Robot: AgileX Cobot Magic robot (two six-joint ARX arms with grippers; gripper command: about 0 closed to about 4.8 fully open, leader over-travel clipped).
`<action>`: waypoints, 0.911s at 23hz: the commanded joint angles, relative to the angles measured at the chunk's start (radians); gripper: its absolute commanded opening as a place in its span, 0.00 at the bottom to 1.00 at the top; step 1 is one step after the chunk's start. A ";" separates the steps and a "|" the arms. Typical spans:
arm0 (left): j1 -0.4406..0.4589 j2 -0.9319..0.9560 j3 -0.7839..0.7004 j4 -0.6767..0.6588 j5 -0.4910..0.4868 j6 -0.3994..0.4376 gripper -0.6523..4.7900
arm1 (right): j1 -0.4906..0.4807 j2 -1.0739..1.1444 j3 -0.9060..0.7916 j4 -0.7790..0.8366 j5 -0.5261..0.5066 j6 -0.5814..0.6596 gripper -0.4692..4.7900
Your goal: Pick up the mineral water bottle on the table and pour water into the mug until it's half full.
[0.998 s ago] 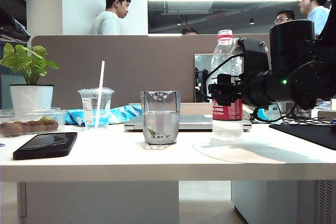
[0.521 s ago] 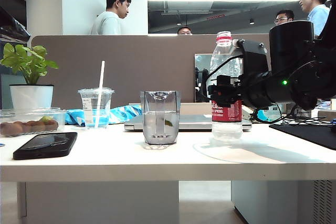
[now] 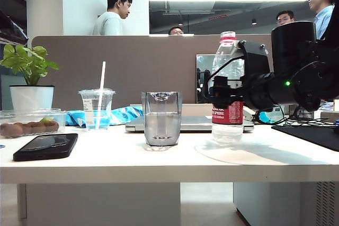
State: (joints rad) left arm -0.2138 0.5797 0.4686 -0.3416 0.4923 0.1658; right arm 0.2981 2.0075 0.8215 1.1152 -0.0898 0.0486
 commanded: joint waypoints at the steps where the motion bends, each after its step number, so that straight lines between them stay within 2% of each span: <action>1: 0.001 -0.014 0.005 0.007 -0.002 0.011 0.13 | 0.002 -0.003 0.003 0.003 -0.010 -0.004 1.00; 6: 0.001 -0.102 0.006 0.019 -0.007 0.022 0.12 | 0.002 -0.004 0.001 -0.012 -0.018 -0.063 1.00; 15: 0.001 -0.375 0.006 -0.056 -0.167 0.014 0.11 | 0.002 -0.045 -0.056 -0.012 -0.018 -0.128 1.00; 18: 0.001 -0.466 0.006 -0.114 -0.256 0.013 0.11 | 0.002 -0.069 -0.085 -0.011 -0.016 -0.128 1.00; 21: 0.001 -0.571 0.006 -0.159 -0.435 0.013 0.11 | 0.002 -0.124 -0.132 -0.012 -0.013 -0.129 1.00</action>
State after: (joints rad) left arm -0.2138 0.0223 0.4717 -0.4992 0.1188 0.1833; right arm 0.2974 1.9060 0.6994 1.0832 -0.1055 -0.0765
